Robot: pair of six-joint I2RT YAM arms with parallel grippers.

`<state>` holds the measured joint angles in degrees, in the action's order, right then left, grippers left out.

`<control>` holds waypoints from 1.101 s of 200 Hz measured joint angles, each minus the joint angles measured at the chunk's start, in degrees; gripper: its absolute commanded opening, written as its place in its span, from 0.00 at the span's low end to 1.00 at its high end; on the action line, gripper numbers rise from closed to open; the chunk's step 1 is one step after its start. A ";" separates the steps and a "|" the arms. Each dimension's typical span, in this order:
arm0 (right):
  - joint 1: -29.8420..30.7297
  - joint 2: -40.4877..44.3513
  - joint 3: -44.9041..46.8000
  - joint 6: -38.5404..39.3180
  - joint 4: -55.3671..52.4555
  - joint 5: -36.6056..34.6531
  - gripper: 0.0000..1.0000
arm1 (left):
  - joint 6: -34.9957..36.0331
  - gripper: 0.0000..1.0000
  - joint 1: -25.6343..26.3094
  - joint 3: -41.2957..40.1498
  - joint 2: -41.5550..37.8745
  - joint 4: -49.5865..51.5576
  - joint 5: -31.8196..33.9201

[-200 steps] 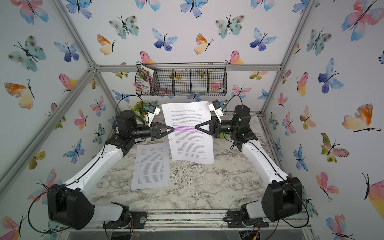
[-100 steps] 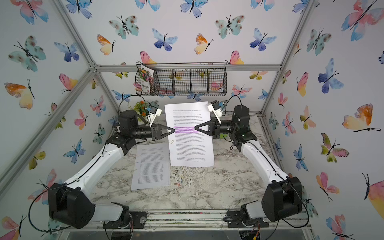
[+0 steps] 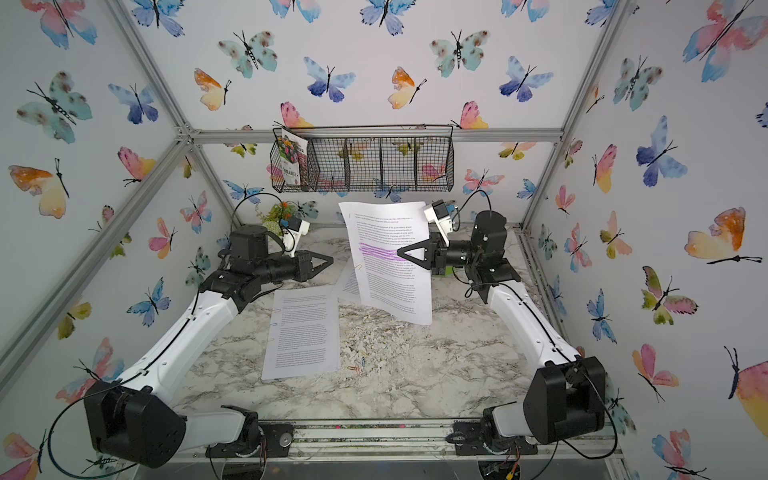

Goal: Unclip the paperclips from the documents
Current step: Remove the paper clip from the document, then place the paper clip at the center of the board.

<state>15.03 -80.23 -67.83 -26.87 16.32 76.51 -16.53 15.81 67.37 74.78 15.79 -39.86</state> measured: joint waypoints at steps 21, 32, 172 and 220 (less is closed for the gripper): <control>0.00 0.15 0.00 0.35 -0.17 0.00 0.02 | 0.15 0.00 0.00 0.00 0.00 1.29 1.22; 0.00 0.20 0.00 1.01 -1.01 -0.13 0.02 | 0.26 0.00 0.00 0.00 0.02 1.68 1.44; -12.13 -3.13 -4.09 10.88 -32.33 -33.68 0.02 | 4.35 0.00 21.68 -23.82 9.49 0.55 12.92; -11.91 -1.88 -1.40 11.74 -33.44 -34.03 0.02 | 2.82 0.30 21.81 -25.29 11.65 -1.81 13.31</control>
<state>3.11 -82.11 -69.23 -15.14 -17.12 42.48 -13.72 37.63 42.09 86.43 13.98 -26.55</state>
